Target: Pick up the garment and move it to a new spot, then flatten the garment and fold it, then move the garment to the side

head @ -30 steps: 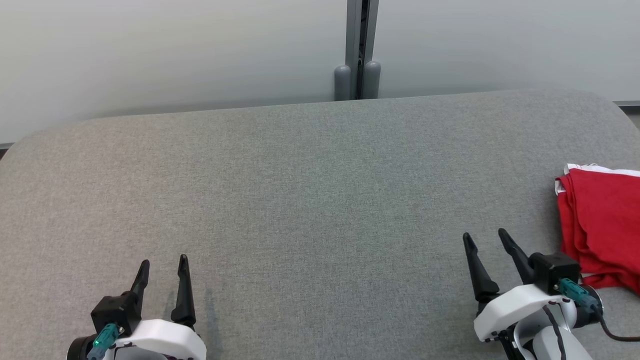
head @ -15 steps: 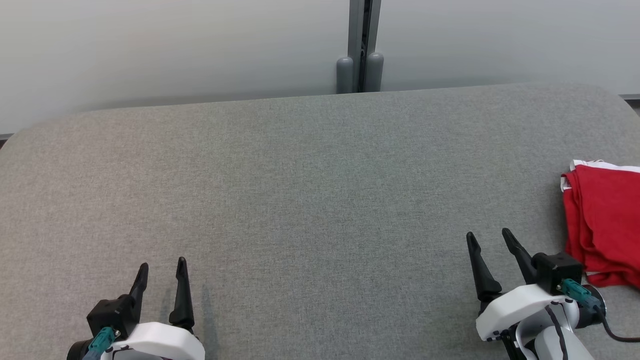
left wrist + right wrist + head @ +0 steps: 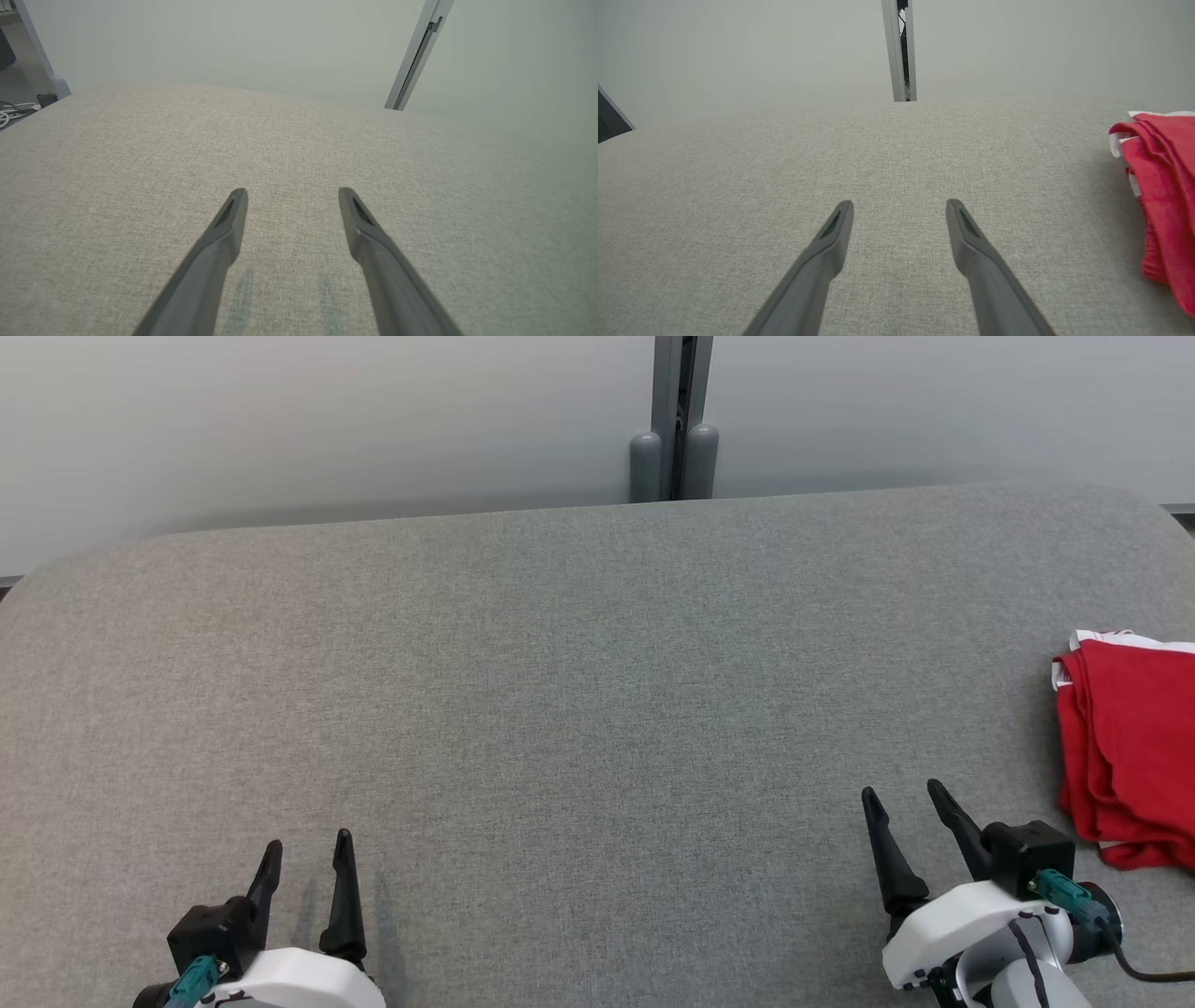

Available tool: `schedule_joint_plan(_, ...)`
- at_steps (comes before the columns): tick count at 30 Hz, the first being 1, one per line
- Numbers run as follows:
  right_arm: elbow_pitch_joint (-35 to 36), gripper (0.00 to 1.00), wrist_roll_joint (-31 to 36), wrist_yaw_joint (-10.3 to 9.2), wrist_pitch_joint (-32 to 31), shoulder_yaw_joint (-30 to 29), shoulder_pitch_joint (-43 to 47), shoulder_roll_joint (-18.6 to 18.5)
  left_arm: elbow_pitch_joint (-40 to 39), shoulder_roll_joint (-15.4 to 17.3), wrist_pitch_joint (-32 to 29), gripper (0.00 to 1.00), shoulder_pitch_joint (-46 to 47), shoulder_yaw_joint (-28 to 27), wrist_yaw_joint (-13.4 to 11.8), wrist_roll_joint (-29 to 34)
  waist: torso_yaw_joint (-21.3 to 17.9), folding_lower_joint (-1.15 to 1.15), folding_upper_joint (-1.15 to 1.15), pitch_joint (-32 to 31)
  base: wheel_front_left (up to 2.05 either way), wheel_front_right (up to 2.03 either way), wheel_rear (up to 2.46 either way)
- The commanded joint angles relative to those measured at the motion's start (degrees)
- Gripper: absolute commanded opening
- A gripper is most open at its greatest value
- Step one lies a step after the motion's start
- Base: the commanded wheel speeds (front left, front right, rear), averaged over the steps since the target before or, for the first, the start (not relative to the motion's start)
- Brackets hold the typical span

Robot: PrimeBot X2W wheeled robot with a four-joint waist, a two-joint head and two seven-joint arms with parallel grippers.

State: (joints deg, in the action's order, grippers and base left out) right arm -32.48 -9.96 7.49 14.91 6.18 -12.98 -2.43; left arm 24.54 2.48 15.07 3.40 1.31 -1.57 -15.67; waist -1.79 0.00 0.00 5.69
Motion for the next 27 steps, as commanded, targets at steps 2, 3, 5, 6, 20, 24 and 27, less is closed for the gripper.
schedule_joint_plan(2, 0.8, 1.00, 0.1, 0.00, 0.1, 0.0, -1.0, -0.4, -0.8, 0.3, 0.0, 1.00, 0.5, -0.1, 0.1, 0.0, 0.0, 0.00, 0.00, -0.1, 0.00, 0.00, 0.00)
schedule_joint_plan(3, 0.8, 1.00, 0.1, 0.00, 0.1, 0.0, -0.9, -0.4, -0.8, 0.3, 0.0, 1.00, 0.5, -0.2, 0.1, 0.0, 0.1, 0.00, 0.00, -0.1, 0.00, 0.00, 0.00)
schedule_joint_plan(5, 0.8, 1.00, 0.1, 0.00, 0.1, 0.0, -0.9, -0.4, -0.8, 0.3, 0.0, 1.00, 0.4, -0.2, 0.2, 0.0, 0.1, 0.00, 0.00, -0.2, 0.00, 0.00, 0.00)
schedule_joint_plan(6, 0.0, 0.00, -0.1, 0.00, 0.0, 0.0, 0.1, 0.0, 0.0, 0.0, 0.0, 0.00, 0.0, -0.1, 0.1, -0.1, 0.1, 0.00, 0.00, -0.2, 0.00, 0.00, 0.00)
schedule_joint_plan(20, 0.9, 0.00, -11.3, 0.00, -3.3, -1.9, 2.1, 0.3, 0.6, -0.3, -3.3, 0.00, -0.2, -1.3, 1.2, -10.4, 0.2, 0.00, 0.00, -0.7, 0.00, 0.00, 0.00)
schedule_joint_plan(24, 2.1, 0.00, -15.5, 0.00, -4.3, -2.5, 2.5, 0.3, -0.2, -0.2, -4.3, 0.00, -0.1, -1.6, 1.7, -14.3, 0.3, 0.00, 0.00, -0.8, 0.00, 0.00, 0.00)
schedule_joint_plan(27, 2.8, 0.00, -18.5, 0.00, -5.0, -2.9, 2.7, 0.2, -0.7, -0.2, -5.0, 0.00, 0.1, -1.8, 2.0, -17.1, 0.3, 0.00, 0.00, -1.0, 0.00, 0.00, 0.00)
